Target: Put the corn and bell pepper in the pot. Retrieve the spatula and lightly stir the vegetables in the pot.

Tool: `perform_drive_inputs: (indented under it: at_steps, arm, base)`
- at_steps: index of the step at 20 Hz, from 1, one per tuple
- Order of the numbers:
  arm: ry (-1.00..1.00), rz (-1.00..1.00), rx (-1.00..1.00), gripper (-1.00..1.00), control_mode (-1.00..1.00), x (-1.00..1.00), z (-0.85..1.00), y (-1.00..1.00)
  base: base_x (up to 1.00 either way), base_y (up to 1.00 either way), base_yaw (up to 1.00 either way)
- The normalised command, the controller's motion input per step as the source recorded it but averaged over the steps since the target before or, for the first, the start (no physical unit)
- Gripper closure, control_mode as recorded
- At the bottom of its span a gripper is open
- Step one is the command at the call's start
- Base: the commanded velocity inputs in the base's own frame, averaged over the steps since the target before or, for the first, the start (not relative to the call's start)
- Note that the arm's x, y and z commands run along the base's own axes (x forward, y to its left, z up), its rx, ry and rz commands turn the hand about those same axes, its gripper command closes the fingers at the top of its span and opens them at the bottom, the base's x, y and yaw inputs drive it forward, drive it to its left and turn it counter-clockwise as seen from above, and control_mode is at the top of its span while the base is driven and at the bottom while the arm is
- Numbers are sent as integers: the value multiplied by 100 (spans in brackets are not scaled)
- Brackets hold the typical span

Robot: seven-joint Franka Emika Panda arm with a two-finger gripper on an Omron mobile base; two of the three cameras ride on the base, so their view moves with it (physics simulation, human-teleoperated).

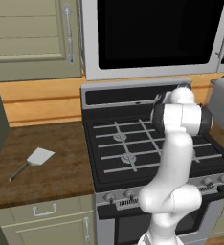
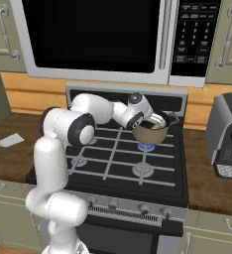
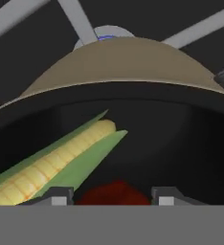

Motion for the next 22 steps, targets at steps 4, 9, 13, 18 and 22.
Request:
perform_drive_inputs:
  at_steps: [4,9,13,18,22]
  arm:
    - [-16,0,-2,-100,-100,-46,16,3]
    - [-18,0,0,-100,-100,-79,68,30]
    - [-7,0,0,-100,-100,-100,67,69]
    - [0,0,-3,-100,-100,-100,77,98]
    - [-2,0,-11,-100,-100,-100,100,100]
  base:
    - [0,0,0]
    - [0,0,0]
    - [0,0,0]
    - [0,0,0]
    - [0,0,0]
